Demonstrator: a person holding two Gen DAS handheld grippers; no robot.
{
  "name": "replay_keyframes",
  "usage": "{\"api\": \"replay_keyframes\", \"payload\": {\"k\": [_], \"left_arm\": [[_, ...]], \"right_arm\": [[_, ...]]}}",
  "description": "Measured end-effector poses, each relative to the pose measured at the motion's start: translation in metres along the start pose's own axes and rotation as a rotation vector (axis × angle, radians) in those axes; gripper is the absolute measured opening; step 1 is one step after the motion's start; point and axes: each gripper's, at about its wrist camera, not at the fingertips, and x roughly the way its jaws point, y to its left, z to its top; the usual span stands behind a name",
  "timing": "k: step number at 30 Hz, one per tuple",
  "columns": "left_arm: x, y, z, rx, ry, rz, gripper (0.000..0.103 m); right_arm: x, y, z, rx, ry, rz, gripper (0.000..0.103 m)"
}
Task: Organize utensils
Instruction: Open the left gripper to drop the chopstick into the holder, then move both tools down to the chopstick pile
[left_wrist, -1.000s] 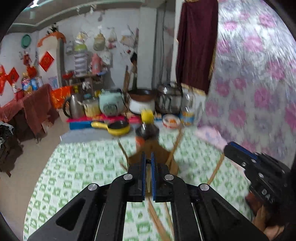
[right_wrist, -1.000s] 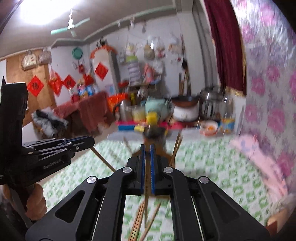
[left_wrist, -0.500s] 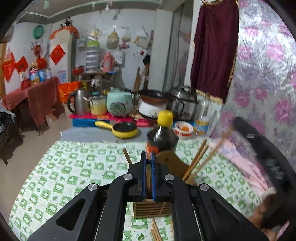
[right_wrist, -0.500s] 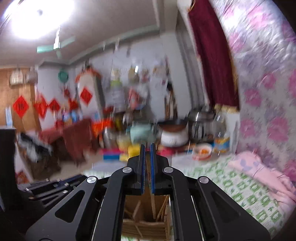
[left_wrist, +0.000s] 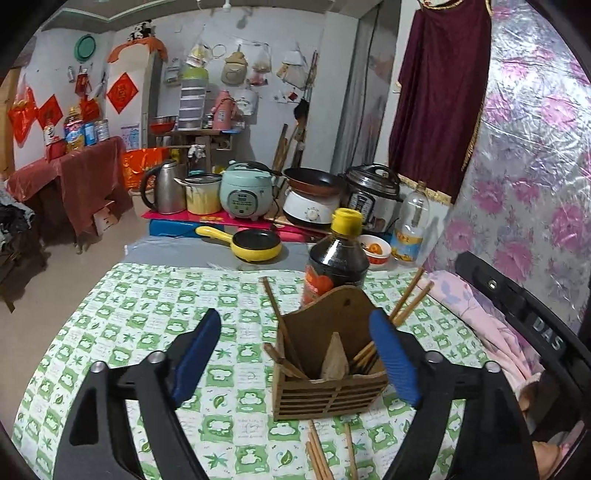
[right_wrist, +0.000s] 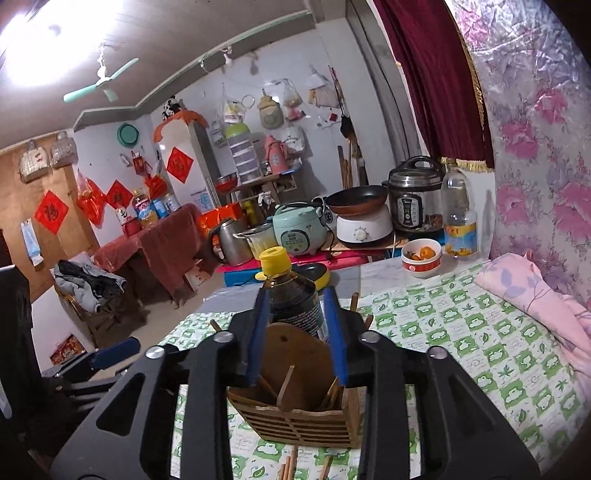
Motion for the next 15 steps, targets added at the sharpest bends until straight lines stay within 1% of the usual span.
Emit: {"api": "replay_keyframes", "payload": {"k": [3,10,11,14,15], "left_arm": [[-0.003,0.000,-0.001,-0.001,0.001,0.017,0.087],[-0.013,-0.001,-0.012,0.019,0.004,0.053,0.087],[-0.014,0.000,-0.014,0.017,0.004,0.056,0.087],[-0.017,0.007,-0.034,0.027,0.013,0.054,0.089],[-0.017,0.011,-0.048,0.031,0.020,0.060,0.090]], "right_arm": [[-0.008,0.004,-0.002,-0.015,-0.001,-0.013,0.047],[-0.029,0.008,-0.009,-0.026,-0.012,-0.036,0.063],[-0.031,0.007,-0.011,-0.025,-0.010,-0.037,0.064],[-0.041,0.008,-0.021,-0.029,0.007,-0.038,0.068],[-0.045,0.007,-0.027,-0.037,0.013,-0.035,0.073]]}}
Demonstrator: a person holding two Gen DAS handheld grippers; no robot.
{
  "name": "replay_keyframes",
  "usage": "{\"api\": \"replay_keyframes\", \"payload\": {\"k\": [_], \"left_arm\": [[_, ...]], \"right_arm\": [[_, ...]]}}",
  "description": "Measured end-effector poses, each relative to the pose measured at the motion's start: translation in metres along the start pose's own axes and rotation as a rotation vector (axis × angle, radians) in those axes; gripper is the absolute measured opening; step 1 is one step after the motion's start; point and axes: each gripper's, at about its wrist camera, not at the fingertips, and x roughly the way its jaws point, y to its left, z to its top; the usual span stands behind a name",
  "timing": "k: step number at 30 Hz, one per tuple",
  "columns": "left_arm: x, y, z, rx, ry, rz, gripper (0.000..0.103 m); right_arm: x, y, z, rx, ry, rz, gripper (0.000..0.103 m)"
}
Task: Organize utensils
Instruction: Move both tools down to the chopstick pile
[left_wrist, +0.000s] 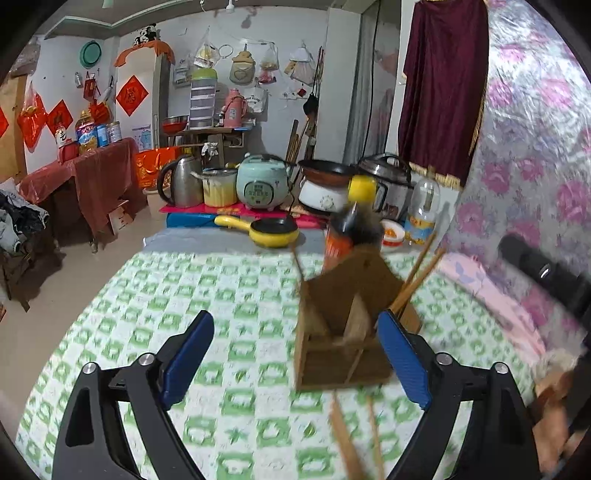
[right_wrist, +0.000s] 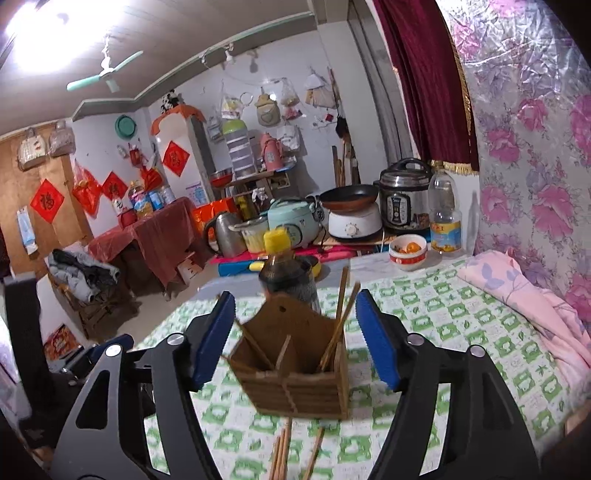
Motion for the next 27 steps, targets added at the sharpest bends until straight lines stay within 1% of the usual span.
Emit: {"api": "replay_keyframes", "payload": {"k": [1,2,3,5,6,7,8,10,12,14,17,20,22,24,26,27], "left_arm": [[0.003,0.004,-0.013,0.004,0.019,0.010,0.090],[0.006,0.007,-0.026,0.009,0.046,0.014,0.090],[0.011,0.010,-0.043,0.012,0.088,0.004,0.090],[0.019,0.015,-0.071,0.015,0.165,-0.011,0.090],[0.024,0.016,-0.088,0.018,0.215,-0.011,0.090],[0.026,0.015,-0.100,0.028,0.260,-0.009,0.090],[0.027,0.014,-0.107,0.037,0.286,-0.017,0.090],[0.024,0.009,-0.126,0.055,0.322,-0.039,0.090],[0.020,0.000,-0.137,0.099,0.341,-0.054,0.090],[0.016,-0.006,-0.146,0.134,0.342,-0.070,0.090],[0.015,-0.020,-0.159,0.195,0.382,-0.113,0.090],[0.020,-0.030,-0.167,0.231,0.427,-0.159,0.090],[0.023,-0.033,-0.169,0.237,0.446,-0.181,0.090],[0.023,-0.036,-0.172,0.251,0.457,-0.209,0.090],[0.019,-0.044,-0.177,0.288,0.458,-0.232,0.090],[0.019,-0.047,-0.178,0.308,0.456,-0.230,0.090]], "right_arm": [[-0.007,-0.004,-0.015,-0.009,-0.004,-0.006,0.081],[-0.011,-0.008,-0.031,-0.012,0.000,-0.029,0.083],[-0.013,-0.012,-0.044,-0.016,0.018,-0.051,0.084],[-0.012,-0.025,-0.086,-0.027,0.109,-0.082,0.084],[-0.011,-0.030,-0.100,-0.022,0.146,-0.091,0.084],[-0.010,-0.037,-0.121,-0.012,0.204,-0.099,0.084],[-0.008,-0.044,-0.138,-0.003,0.265,-0.097,0.084],[-0.006,-0.051,-0.155,0.015,0.346,-0.090,0.084],[-0.009,-0.058,-0.161,0.046,0.357,-0.073,0.084],[-0.009,-0.060,-0.160,0.049,0.354,-0.087,0.084],[-0.006,-0.063,-0.163,0.061,0.363,-0.105,0.084],[-0.001,-0.068,-0.166,0.088,0.399,-0.107,0.084],[0.000,-0.071,-0.165,0.103,0.403,-0.106,0.084],[-0.001,-0.073,-0.165,0.116,0.401,-0.102,0.084],[0.000,-0.073,-0.165,0.119,0.403,-0.102,0.084],[0.000,-0.073,-0.166,0.118,0.406,-0.101,0.084]]}}
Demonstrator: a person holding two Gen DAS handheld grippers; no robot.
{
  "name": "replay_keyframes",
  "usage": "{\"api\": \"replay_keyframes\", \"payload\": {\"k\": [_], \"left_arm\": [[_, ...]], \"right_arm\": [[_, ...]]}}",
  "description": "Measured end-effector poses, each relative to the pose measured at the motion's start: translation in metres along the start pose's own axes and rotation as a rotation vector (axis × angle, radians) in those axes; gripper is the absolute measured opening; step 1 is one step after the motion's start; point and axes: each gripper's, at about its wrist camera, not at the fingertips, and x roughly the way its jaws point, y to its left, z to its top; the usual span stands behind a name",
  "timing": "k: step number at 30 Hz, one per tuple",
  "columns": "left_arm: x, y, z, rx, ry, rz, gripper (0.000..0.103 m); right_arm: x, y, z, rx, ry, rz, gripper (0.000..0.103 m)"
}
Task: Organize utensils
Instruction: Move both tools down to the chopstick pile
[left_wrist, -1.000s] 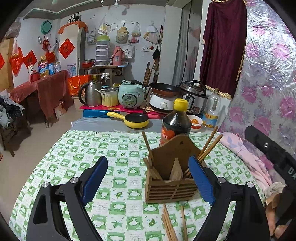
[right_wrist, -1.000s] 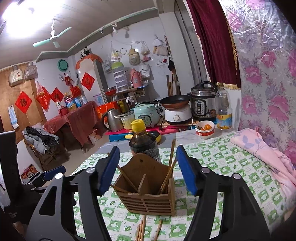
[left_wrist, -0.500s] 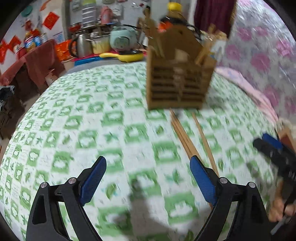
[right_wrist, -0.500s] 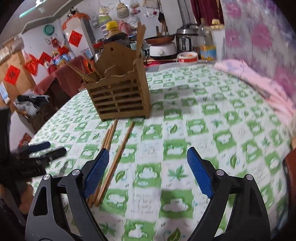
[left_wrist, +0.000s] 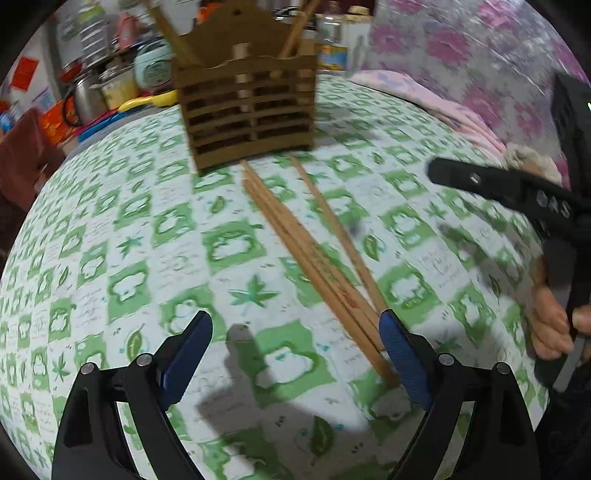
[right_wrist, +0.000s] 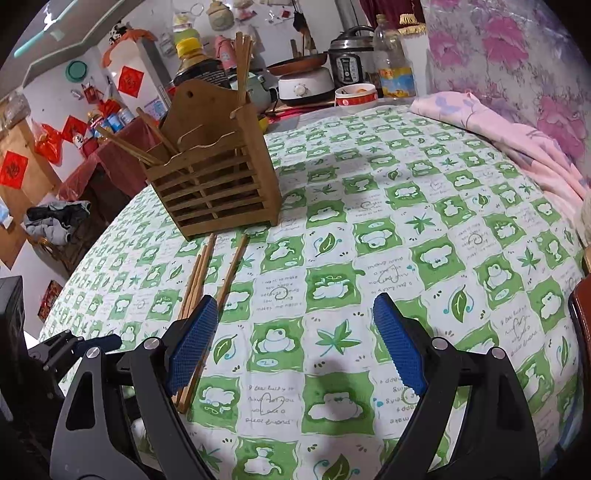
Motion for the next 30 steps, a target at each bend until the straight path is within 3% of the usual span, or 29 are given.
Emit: {"api": "replay_keyframes", "payload": {"k": [8,9,11,13,15,18,21,24,27,28,30], "left_arm": [[0.007,-0.012,-0.005,0.090,0.024,0.047,0.091],[0.005,-0.007,-0.004,0.081,0.009,0.093,0.091],[0.002,0.011,-0.001,0.022,-0.015,0.172,0.091],[-0.003,0.036,0.000,-0.078,-0.024,0.197,0.091],[-0.009,0.056,0.000,-0.163,-0.035,0.193,0.091],[-0.018,0.078,-0.004,-0.260,-0.054,0.115,0.090],[-0.020,0.071,-0.008,-0.222,-0.053,0.064,0.090],[-0.022,0.048,-0.014,-0.122,-0.049,0.025,0.090],[-0.023,0.022,-0.020,-0.014,-0.065,0.083,0.089],[-0.022,0.018,-0.020,0.005,-0.066,0.095,0.087],[-0.016,0.016,-0.019,0.011,-0.050,0.092,0.067]], "right_arm": [[0.002,0.003,-0.002,-0.020,0.014,-0.005,0.084],[0.003,0.003,-0.002,-0.018,0.017,-0.005,0.084],[0.004,0.003,-0.002,-0.016,0.022,-0.004,0.084],[0.004,0.004,-0.002,-0.017,0.023,-0.002,0.084],[0.003,0.005,-0.002,-0.023,0.019,-0.001,0.084],[0.003,0.006,-0.002,-0.030,0.015,-0.003,0.084],[0.003,0.006,-0.002,-0.028,0.018,-0.005,0.084],[0.003,0.006,-0.002,-0.026,0.020,-0.006,0.084],[0.003,0.005,-0.002,-0.028,0.019,-0.006,0.084],[0.003,0.005,-0.002,-0.030,0.019,-0.007,0.084],[0.003,0.007,-0.002,-0.038,0.019,-0.011,0.084]]}}
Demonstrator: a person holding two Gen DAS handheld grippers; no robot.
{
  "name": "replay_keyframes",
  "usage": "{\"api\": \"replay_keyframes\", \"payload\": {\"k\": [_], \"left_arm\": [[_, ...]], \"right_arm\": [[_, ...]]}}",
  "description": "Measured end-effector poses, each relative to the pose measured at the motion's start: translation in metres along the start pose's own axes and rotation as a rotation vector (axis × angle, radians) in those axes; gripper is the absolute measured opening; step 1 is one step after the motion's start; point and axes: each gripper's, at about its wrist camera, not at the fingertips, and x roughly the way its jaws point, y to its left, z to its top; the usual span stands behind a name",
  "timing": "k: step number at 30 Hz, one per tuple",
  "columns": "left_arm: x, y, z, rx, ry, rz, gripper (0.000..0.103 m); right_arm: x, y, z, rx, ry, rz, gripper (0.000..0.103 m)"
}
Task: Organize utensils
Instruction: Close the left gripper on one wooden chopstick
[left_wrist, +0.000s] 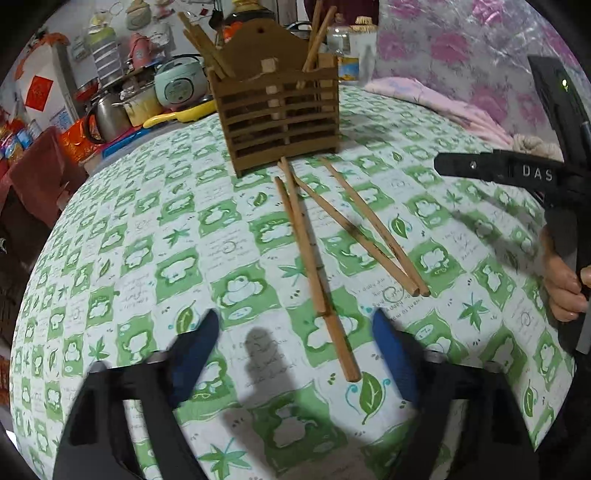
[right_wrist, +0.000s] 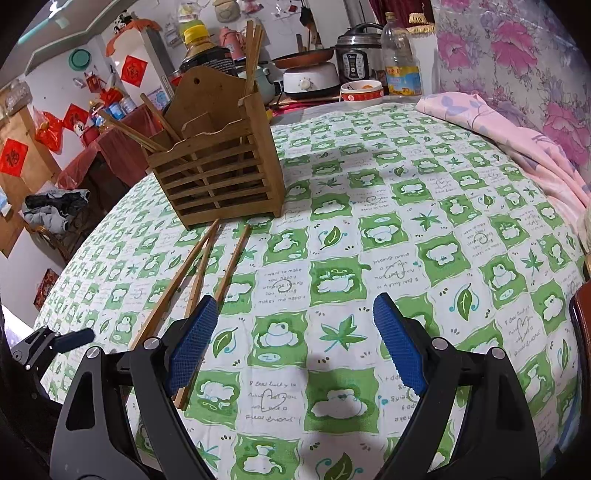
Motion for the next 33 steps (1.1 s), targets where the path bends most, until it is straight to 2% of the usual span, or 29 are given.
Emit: {"api": "replay_keyframes", "payload": {"k": [1,3,10,11,12,13,21,26,33], "left_arm": [[0.004,0.000,0.000,-0.005,0.016,-0.004,0.062],[0.010,0.005,0.001,-0.022,0.047,-0.019,0.044],[0.015,0.003,0.006,-0.030,0.057,-0.066,0.033],[0.015,0.002,0.007,-0.030,0.057,-0.072,0.026],[0.015,0.003,0.008,-0.037,0.057,-0.087,0.014],[0.015,0.004,0.008,-0.043,0.058,-0.098,0.009],[-0.007,0.017,0.002,-0.105,-0.021,-0.118,0.007],[-0.010,0.028,-0.002,-0.161,-0.023,-0.115,0.007],[-0.013,0.050,-0.007,-0.248,-0.032,-0.040,0.006]], "right_arm": [[0.000,0.001,0.000,-0.004,0.000,-0.001,0.084],[0.000,0.003,-0.001,-0.015,-0.002,-0.004,0.084],[0.002,0.009,-0.002,-0.046,0.004,-0.013,0.084],[0.002,0.010,-0.002,-0.049,0.005,-0.012,0.084],[0.002,0.010,-0.003,-0.052,0.004,-0.011,0.084],[0.002,0.011,-0.003,-0.055,0.003,-0.012,0.084],[0.004,0.011,-0.003,-0.051,0.016,0.001,0.084],[0.005,0.011,-0.004,-0.052,0.022,0.009,0.084],[0.006,0.012,-0.005,-0.058,0.033,0.018,0.083]]}}
